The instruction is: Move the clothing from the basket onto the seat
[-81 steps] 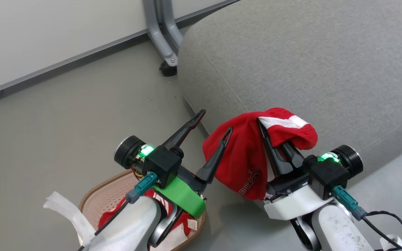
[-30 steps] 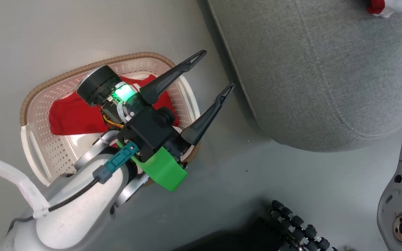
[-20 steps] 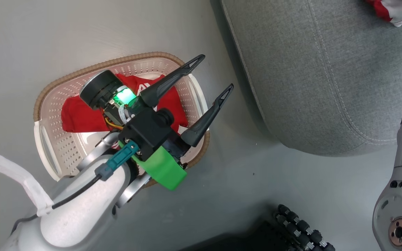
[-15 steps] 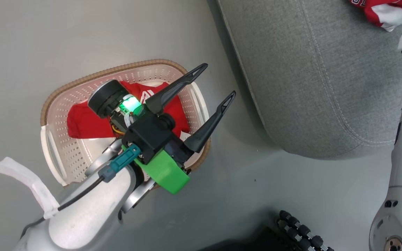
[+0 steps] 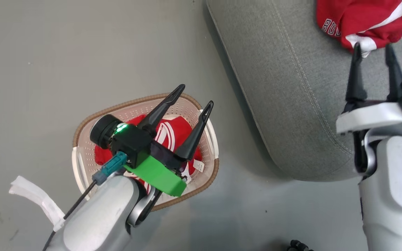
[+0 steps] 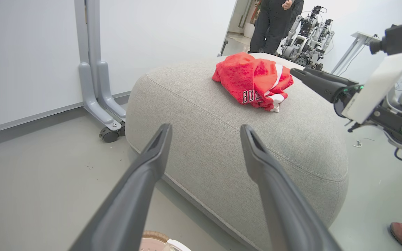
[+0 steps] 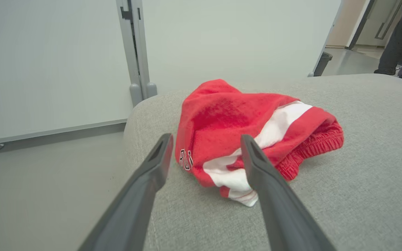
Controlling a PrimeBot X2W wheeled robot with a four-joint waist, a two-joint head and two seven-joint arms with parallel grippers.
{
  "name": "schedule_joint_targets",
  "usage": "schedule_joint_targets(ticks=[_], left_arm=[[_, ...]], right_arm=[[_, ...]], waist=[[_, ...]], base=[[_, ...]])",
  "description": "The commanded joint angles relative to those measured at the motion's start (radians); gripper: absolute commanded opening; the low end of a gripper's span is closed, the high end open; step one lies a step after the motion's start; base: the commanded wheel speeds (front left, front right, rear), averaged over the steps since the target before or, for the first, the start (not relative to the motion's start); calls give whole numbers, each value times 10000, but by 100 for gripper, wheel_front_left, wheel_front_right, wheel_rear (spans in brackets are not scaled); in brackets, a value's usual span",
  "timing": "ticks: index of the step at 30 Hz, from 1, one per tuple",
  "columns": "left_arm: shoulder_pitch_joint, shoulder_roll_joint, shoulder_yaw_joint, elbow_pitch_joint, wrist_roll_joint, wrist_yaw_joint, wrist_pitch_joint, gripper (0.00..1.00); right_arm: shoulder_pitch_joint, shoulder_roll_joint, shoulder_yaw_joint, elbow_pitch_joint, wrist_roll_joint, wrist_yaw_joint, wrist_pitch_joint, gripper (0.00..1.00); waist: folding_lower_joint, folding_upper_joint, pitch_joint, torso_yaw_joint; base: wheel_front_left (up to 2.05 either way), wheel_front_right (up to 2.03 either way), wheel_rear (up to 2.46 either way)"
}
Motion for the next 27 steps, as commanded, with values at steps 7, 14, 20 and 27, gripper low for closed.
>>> schedule_joint_targets(ticks=[7,14,20,27], left_arm=[[850,-470,689,973,-478,237,-339,100],[1818,-894,1832,1585,-299,357,-372,100],[3215,-1310,3442,1448,450,540,-375,100],[5032,-1931,5387,505,1655,428,-364,100]], right_arm=[[1230,-21,1548,-379,39,-6,-31,100],[2147,-24,2747,-807,174,-6,-31,100],[2930,-24,3346,-943,130,-6,-31,100],[3987,-20,3250,-1454,-31,-6,-29,100]], waist=[[0,0,-1751,1162],[0,0,-2967,1845],[0,0,-3962,2145],[0,0,-4858,2353]], base=[[0,0,0],[0,0,0],[0,0,0],[0,0,0]])
